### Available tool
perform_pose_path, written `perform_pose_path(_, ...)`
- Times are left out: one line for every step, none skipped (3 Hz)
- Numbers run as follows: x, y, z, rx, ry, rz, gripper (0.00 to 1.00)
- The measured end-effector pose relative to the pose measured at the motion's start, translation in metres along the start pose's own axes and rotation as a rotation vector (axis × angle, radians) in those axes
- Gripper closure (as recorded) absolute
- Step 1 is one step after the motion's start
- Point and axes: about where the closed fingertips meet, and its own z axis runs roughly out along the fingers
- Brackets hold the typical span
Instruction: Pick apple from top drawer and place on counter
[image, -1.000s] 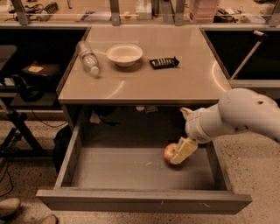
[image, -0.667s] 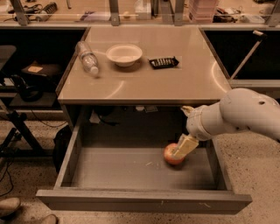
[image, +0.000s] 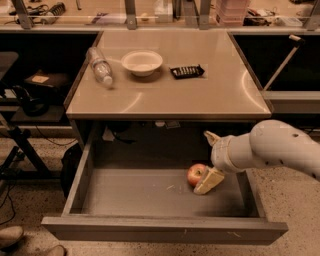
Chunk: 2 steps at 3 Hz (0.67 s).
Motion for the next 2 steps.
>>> perform_pose_path(0.0258,0.0258,0.0539,-0.058,-0.040,0.054,0.00)
perform_pose_path(0.0248,0.0266,0.0532,-0.061,-0.043,0.050,0.00)
